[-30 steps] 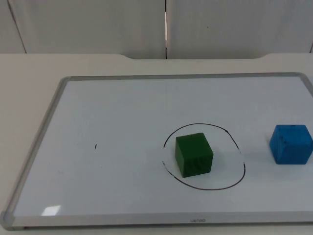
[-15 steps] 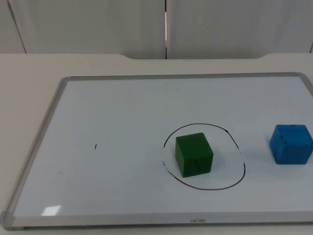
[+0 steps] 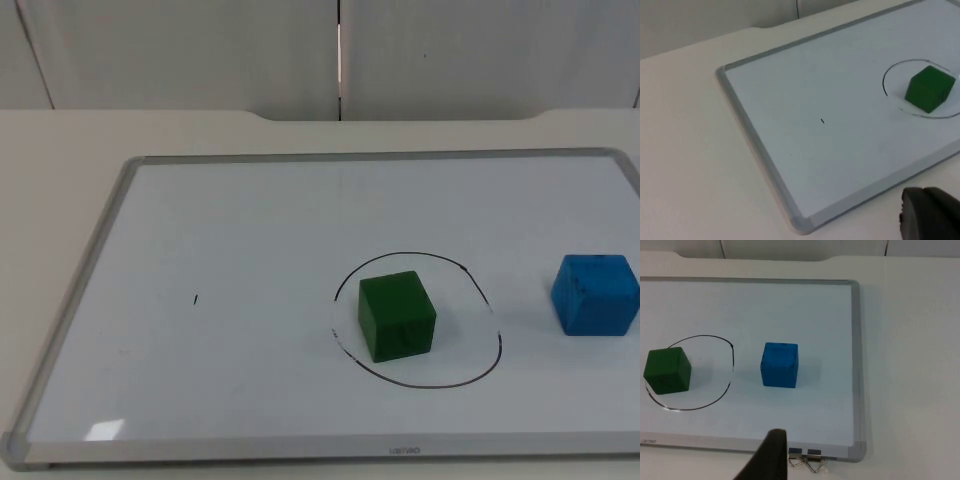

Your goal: Push the two cubes into the marked area.

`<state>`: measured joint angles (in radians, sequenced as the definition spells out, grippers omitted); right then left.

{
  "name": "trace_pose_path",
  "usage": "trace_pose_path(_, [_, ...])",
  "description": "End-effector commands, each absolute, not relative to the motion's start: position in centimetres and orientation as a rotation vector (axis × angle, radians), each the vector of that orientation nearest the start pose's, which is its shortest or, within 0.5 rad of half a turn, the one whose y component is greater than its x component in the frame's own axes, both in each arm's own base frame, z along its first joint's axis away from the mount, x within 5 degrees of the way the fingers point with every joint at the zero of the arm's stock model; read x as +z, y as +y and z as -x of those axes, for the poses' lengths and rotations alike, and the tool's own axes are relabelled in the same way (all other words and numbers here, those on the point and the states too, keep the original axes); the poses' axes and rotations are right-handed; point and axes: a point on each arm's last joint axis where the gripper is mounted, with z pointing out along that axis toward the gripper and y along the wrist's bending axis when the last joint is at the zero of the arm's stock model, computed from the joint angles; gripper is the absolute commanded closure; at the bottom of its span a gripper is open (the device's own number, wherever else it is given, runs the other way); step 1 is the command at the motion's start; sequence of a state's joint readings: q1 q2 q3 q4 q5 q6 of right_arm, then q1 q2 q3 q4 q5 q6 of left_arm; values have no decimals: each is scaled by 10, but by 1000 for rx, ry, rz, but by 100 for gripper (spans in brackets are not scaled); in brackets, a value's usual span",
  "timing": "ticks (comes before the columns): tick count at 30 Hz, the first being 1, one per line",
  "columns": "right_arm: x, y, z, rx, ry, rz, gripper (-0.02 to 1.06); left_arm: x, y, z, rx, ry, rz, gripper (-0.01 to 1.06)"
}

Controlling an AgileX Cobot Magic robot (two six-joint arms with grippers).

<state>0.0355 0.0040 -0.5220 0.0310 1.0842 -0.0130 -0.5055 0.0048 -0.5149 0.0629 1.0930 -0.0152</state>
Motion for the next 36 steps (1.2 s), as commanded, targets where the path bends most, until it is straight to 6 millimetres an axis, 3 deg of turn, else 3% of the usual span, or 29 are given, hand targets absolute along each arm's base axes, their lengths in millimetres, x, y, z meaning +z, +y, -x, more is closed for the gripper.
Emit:
trace_pose_path(1, [280, 2, 8, 44, 2046, 51, -1, 275, 4, 4, -290, 2013, -523, 105])
trace_pose_path(36, [280, 3, 8, 73, 2045, 14, -1, 275, 2, 5, -315, 2007, -541, 105])
